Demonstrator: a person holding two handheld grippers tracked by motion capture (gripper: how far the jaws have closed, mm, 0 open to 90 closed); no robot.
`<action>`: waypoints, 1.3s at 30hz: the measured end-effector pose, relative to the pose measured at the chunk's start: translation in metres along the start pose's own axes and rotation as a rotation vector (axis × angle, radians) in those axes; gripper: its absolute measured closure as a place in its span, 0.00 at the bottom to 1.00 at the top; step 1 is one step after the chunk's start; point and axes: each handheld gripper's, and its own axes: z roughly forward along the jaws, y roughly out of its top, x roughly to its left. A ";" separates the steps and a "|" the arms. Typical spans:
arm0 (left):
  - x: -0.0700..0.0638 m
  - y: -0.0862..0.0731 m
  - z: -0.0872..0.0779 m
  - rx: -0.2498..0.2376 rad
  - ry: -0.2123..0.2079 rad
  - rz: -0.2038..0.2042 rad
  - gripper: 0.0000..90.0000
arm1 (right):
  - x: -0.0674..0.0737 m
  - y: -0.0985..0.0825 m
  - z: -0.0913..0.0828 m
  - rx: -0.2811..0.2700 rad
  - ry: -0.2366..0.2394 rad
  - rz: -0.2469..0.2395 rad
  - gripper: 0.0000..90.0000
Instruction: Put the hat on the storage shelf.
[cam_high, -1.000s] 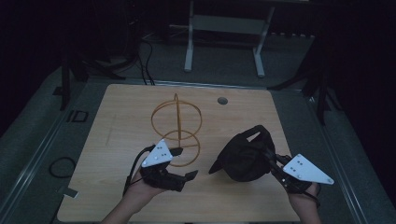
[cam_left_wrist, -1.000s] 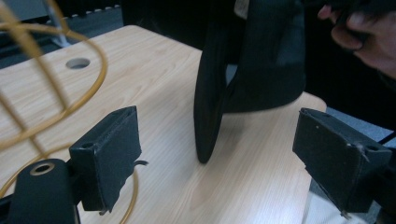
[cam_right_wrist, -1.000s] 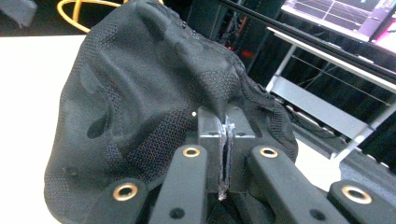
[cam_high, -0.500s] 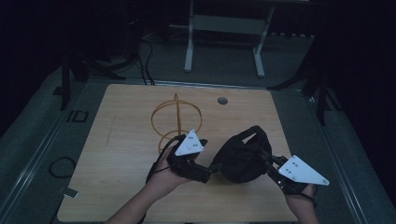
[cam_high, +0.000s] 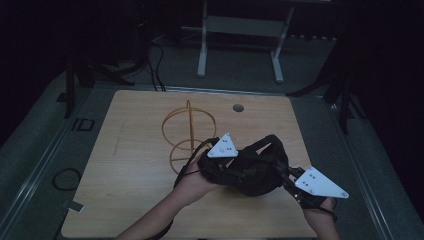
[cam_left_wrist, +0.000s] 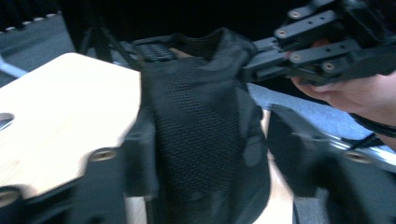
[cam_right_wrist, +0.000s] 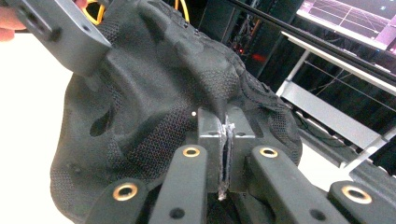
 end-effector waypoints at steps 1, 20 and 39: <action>0.000 0.000 0.000 0.000 0.000 0.000 0.50 | 0.000 0.000 0.000 0.000 0.000 0.000 0.97; -0.012 0.003 0.004 0.064 0.011 0.086 0.94 | 0.000 0.003 -0.001 -0.011 -0.006 0.002 0.97; -0.007 0.003 -0.010 -0.013 0.038 0.056 0.96 | -0.023 -0.002 -0.021 -0.050 0.017 0.188 0.58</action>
